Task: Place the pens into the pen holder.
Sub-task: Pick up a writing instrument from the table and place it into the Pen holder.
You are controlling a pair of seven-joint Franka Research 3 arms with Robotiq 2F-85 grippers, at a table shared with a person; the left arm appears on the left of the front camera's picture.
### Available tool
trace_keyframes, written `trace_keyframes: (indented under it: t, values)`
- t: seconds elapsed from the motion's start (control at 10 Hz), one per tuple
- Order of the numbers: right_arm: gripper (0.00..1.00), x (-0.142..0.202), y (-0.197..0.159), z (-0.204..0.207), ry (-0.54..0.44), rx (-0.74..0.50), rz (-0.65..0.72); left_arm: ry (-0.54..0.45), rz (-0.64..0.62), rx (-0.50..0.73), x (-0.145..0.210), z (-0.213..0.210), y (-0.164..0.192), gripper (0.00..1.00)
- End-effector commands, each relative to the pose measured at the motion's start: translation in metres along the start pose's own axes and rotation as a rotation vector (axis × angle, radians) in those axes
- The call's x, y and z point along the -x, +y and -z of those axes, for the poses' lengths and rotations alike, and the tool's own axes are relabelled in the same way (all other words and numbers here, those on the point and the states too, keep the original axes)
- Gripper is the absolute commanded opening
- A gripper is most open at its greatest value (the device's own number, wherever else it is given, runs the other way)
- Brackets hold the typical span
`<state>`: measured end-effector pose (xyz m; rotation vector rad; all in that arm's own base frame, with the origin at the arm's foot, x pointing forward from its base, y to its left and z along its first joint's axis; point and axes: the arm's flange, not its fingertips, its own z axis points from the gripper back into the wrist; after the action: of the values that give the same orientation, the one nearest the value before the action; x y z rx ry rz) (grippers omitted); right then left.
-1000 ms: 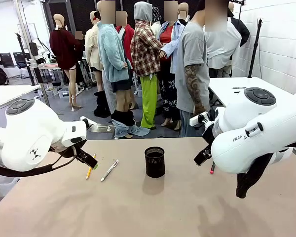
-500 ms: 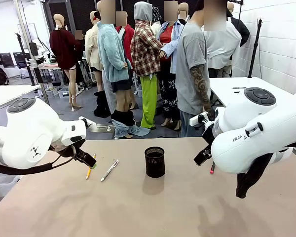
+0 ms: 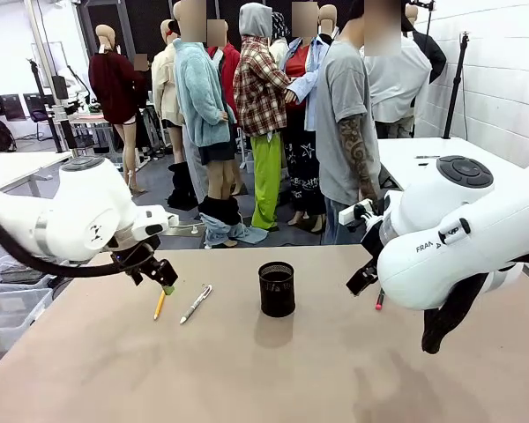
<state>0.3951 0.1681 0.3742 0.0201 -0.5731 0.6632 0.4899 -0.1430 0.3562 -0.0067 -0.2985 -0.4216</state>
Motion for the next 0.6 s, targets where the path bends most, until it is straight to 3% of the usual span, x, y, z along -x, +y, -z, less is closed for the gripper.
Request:
trace_keyframes:
  t: [0.0,0.5]
  values:
    - [1.00,0.000,0.000,0.000,0.001,-0.001,0.000,0.073,-0.093,-0.037,-0.035,0.019,0.005,1.00]
    - [1.00,0.000,0.000,0.000,0.001,-0.001,0.000,0.187,-0.174,-0.007,-0.066,0.061,0.022,1.00]
